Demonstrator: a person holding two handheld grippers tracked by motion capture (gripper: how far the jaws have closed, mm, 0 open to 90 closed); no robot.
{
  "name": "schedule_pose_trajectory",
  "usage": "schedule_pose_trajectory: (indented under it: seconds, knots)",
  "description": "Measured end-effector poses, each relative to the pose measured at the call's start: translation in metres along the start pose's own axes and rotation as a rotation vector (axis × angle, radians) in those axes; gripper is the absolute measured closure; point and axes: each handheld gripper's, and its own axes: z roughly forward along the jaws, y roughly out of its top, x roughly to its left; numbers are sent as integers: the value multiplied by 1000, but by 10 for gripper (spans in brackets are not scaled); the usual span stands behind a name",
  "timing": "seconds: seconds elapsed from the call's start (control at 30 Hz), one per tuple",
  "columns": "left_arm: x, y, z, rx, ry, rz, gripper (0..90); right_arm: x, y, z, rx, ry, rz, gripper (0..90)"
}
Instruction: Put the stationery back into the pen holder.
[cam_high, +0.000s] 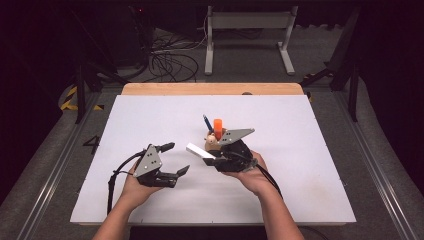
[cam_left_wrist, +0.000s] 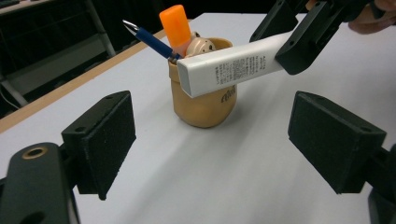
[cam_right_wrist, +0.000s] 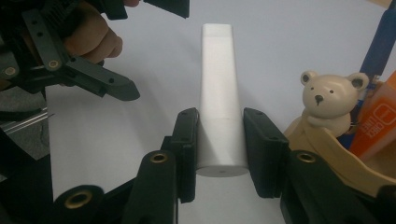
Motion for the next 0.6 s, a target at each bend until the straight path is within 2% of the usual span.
schedule_pose_trajectory:
  seconds: [0.17, 0.37, 0.6]
  knots:
    - [-3, 1, 1, 11, 17, 41, 160, 2, -1, 3, 9, 17, 0, 676]
    - [-10, 3, 2, 46, 66, 133, 169, 6, 0, 6, 18, 35, 0, 676]
    - [-20, 2, 7, 107, 132, 296, 203, 9, 0, 12, 43, 61, 13, 676]
